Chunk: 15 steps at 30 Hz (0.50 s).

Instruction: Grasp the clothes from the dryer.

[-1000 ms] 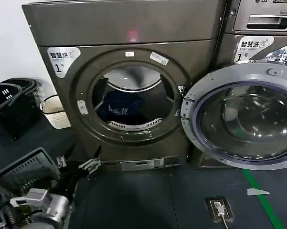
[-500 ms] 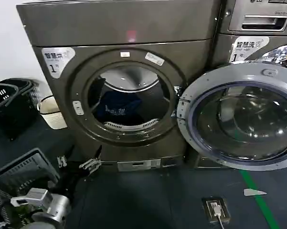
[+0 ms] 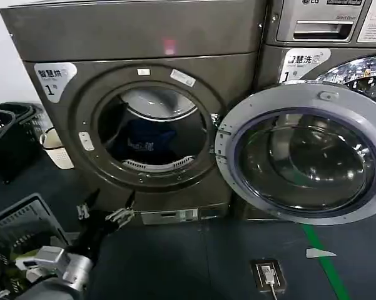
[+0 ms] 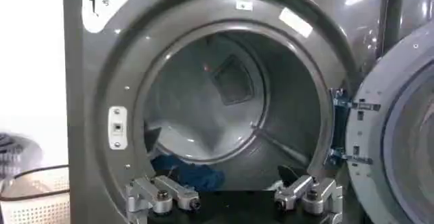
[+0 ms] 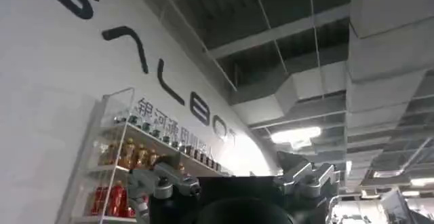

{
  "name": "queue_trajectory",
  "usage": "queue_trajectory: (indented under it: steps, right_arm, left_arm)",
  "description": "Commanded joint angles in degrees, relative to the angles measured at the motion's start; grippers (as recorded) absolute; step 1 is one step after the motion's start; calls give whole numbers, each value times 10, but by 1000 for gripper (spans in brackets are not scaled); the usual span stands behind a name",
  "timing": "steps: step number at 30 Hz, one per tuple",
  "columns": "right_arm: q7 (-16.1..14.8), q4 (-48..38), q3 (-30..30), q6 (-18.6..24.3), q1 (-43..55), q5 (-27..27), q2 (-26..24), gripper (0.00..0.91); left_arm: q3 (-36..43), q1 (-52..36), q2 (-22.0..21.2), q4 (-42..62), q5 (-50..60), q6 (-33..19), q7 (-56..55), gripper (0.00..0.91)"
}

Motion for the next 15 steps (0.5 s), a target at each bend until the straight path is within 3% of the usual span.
queue_trajectory:
  steps: [1,7,15]
  right_arm:
    - [-2,-1,-2,19,0,4,0,907]
    - [-25,3,6,10,3,24,2,907]
    - [-31,1,19,-8,1,32,1,907]
  left_arm:
    - [0,1,0,-1,0,-1,1,907]
    - [-1,-3,-3,-1,0,-5,2,907]
    - [-1,-10,-5,4,1,-13,4,907]
